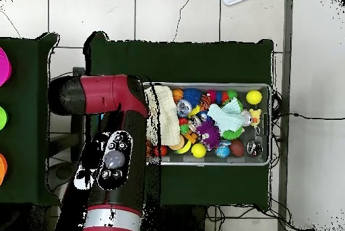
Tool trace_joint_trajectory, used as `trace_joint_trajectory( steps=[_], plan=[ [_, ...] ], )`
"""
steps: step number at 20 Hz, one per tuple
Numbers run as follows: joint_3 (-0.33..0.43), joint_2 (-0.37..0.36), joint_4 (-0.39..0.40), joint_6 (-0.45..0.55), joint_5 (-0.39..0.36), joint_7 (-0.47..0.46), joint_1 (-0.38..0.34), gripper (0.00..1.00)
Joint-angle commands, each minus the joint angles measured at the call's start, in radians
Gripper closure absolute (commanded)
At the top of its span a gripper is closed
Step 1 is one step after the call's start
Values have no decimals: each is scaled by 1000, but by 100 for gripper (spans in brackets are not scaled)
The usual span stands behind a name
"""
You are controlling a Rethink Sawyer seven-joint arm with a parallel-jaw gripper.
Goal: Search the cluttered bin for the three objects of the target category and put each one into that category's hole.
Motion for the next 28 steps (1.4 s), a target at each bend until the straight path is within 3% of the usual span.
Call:
trace_joint_trajectory(
  steps=[1, 18, 28],
  plan=[
    [45, 54, 117, -68, 9, 212, -4, 100],
    [56, 13, 192, -85, 8, 182, -6, 100],
    [57, -5, 203, -8, -1, 142, -6, 100]
  ],
)
